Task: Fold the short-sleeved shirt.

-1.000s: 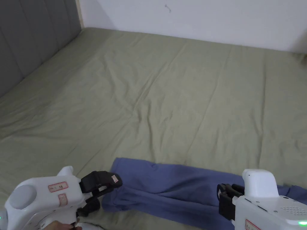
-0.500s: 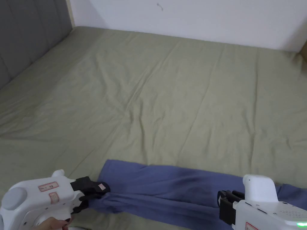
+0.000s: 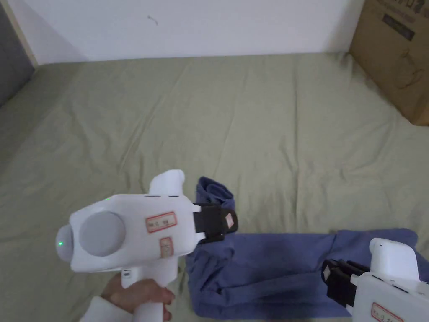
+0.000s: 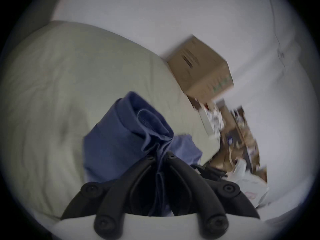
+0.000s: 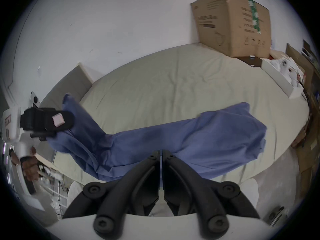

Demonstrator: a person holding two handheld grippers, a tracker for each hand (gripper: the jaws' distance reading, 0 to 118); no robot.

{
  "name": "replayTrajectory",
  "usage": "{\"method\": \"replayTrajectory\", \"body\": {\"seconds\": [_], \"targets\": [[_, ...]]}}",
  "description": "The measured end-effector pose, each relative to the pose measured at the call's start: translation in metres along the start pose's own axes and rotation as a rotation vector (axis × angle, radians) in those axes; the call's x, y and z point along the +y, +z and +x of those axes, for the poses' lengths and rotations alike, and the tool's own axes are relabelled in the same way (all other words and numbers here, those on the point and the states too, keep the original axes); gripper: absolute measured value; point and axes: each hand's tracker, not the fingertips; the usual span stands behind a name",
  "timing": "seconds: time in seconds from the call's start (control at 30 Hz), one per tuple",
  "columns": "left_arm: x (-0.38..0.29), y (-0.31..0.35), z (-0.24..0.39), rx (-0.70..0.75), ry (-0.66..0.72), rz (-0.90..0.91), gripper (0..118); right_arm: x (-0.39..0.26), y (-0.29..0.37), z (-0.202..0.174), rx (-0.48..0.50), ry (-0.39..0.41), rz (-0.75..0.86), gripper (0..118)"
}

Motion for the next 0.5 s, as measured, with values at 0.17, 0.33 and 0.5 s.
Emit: {"method": "replayTrajectory", "body": {"seconds": [0.17, 0.33, 0.5], "targets": [[-0.035, -0.103, 0.017, -0.010, -0.085, -0.215, 7, -0.004, 0.012, 0.042, -0.071, -0.071, 0.013, 2], [-0.058, -0.148, -0.008, 0.163, 0.031, -0.281, 110, -0.012, 0.020, 0.072, -0.129, -0.140, 0.024, 2], [-0.040, -0.093, -0.013, -0.001, 0.191, -0.131, 103, -0.014, 0.021, 0.079, -0.141, -0.164, 0.022, 2]]}}
